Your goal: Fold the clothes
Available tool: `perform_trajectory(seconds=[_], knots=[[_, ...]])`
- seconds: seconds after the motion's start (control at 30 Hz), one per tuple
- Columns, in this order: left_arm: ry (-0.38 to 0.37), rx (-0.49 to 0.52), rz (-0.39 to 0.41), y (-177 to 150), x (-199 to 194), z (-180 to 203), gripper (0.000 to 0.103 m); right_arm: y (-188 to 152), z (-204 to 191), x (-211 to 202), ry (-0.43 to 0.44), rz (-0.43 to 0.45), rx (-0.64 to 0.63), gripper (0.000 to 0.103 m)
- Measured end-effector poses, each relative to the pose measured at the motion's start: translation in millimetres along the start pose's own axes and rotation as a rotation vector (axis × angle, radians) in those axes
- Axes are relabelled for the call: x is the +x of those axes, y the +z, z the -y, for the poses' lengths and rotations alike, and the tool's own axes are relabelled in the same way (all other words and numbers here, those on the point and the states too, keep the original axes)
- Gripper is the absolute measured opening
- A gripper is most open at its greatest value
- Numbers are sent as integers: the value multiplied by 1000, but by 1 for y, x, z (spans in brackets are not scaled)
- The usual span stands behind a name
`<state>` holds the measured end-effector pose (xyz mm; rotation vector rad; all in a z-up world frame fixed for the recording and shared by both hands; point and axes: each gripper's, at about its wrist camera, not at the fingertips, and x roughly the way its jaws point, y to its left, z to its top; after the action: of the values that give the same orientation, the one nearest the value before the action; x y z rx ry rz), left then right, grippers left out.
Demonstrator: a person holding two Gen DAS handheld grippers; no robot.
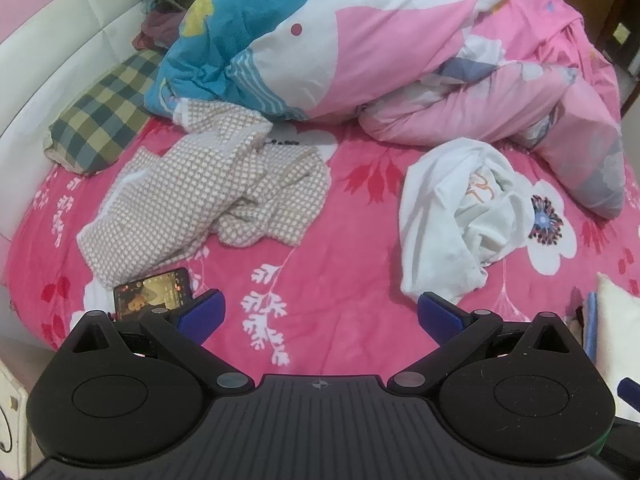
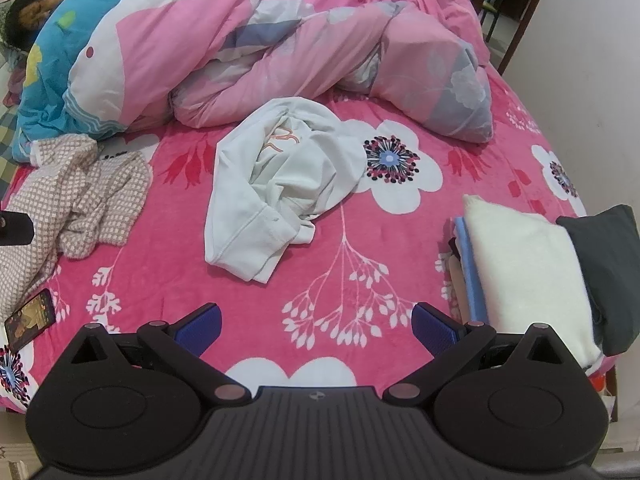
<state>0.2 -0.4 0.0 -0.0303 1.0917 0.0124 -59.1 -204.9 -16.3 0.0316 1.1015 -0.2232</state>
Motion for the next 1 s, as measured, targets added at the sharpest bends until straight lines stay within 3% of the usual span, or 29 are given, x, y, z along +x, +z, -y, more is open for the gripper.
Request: perform_trajectory(seconds=[0.57, 0.67, 1.0], knots=[[22, 36, 4, -2, 4, -4, 103, 10, 1, -1, 5, 19, 8, 103], [-2, 44, -4, -3, 3, -5, 103, 11, 3, -3, 8, 37, 14, 103], [-22, 49, 63, -5, 0, -6, 103, 13, 8, -2, 16, 67, 33, 103]])
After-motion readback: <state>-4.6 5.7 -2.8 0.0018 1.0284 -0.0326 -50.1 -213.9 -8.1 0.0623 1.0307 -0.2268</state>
